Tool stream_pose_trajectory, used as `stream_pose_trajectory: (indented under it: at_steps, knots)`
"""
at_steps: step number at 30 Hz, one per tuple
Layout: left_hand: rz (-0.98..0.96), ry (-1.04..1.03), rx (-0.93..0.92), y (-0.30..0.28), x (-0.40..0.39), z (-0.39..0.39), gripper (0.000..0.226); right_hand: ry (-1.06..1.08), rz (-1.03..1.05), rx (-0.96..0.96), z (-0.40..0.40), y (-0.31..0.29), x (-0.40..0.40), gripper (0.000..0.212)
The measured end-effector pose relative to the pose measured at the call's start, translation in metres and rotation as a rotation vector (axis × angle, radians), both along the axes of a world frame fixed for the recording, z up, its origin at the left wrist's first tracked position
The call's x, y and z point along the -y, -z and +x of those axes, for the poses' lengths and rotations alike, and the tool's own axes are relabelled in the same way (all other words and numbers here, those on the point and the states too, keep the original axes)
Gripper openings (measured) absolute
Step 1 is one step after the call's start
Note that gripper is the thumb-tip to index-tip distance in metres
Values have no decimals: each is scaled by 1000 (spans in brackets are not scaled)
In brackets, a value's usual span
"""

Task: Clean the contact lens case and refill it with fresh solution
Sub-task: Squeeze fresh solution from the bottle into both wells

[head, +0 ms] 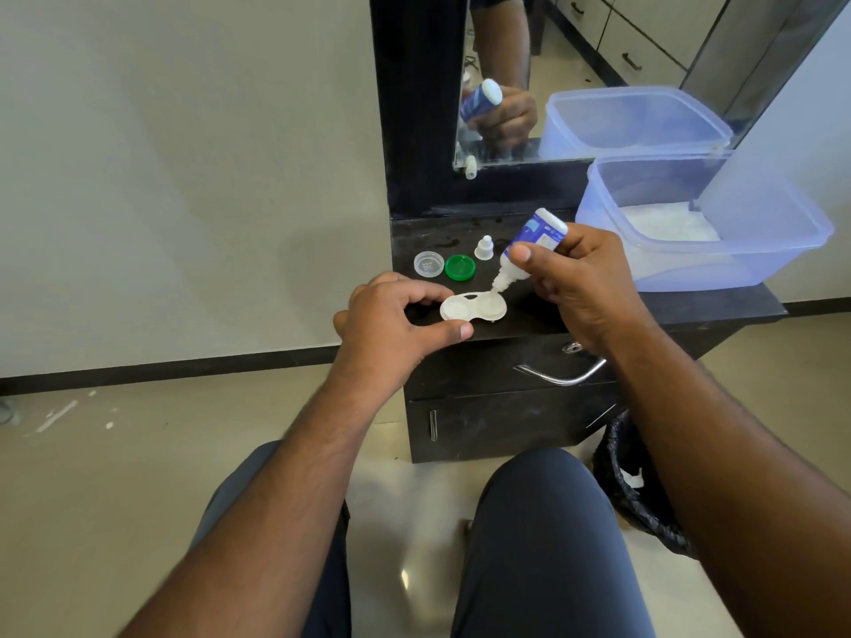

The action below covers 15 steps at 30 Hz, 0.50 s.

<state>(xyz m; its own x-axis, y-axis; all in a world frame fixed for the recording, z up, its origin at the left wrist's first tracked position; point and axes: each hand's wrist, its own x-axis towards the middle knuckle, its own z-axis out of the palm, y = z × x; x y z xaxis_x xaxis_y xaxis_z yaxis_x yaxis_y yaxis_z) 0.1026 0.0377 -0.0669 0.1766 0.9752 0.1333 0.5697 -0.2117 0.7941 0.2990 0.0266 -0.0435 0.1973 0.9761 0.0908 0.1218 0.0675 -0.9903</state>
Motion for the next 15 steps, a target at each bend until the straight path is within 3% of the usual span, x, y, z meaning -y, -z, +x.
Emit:
stream_pose_trajectory:
  at_steps: [8,15]
  knots:
    - [-37,44,101,-12,3,-9,43,-23,52,-150,0,0,-1,15]
    - [81,-23,147,-33,-26,-6,19,-44,103,-281,4,3,-5,35]
